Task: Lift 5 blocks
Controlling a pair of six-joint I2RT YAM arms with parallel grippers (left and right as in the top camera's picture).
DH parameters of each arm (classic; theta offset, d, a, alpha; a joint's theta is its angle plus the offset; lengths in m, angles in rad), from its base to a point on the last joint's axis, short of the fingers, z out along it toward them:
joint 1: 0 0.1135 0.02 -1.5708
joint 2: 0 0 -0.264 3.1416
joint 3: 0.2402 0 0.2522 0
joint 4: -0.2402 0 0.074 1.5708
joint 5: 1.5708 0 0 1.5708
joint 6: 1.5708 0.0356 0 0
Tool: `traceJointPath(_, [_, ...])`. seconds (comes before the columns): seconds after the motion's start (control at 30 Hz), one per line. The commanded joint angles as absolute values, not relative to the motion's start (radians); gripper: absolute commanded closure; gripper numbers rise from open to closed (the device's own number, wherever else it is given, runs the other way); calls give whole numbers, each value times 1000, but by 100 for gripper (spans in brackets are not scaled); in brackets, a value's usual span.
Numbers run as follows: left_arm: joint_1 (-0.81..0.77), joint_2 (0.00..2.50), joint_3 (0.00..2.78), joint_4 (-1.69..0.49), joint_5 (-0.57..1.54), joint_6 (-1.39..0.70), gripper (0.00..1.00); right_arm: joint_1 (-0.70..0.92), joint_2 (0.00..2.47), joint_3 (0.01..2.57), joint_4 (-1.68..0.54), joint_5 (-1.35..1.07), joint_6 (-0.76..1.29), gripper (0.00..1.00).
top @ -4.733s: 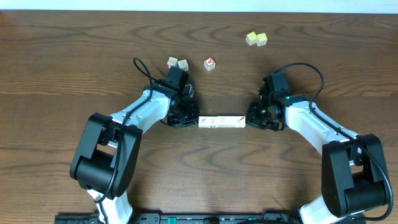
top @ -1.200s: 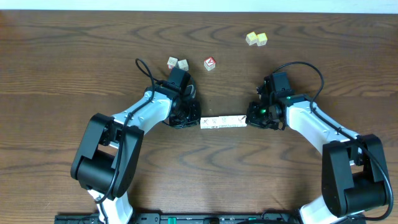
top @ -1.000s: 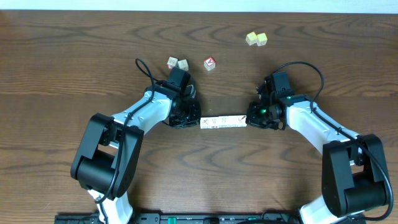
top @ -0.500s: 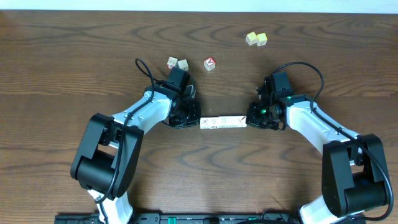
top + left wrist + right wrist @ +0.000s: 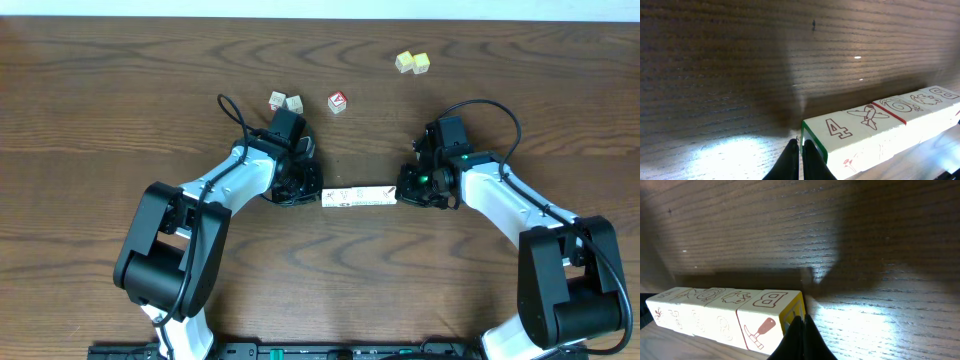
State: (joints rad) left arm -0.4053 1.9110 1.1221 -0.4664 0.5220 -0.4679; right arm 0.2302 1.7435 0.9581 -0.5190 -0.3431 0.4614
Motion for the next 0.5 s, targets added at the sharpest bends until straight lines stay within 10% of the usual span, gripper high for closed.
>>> traceJointPath(0.0, [-422,1876,1119,-454,645,-469,93,250,1710,962,-512,-506,447,99])
traceJointPath(0.47, [-422,1811,1119,-455,644,-465,93,250,1707,969,-512,-516,447,99])
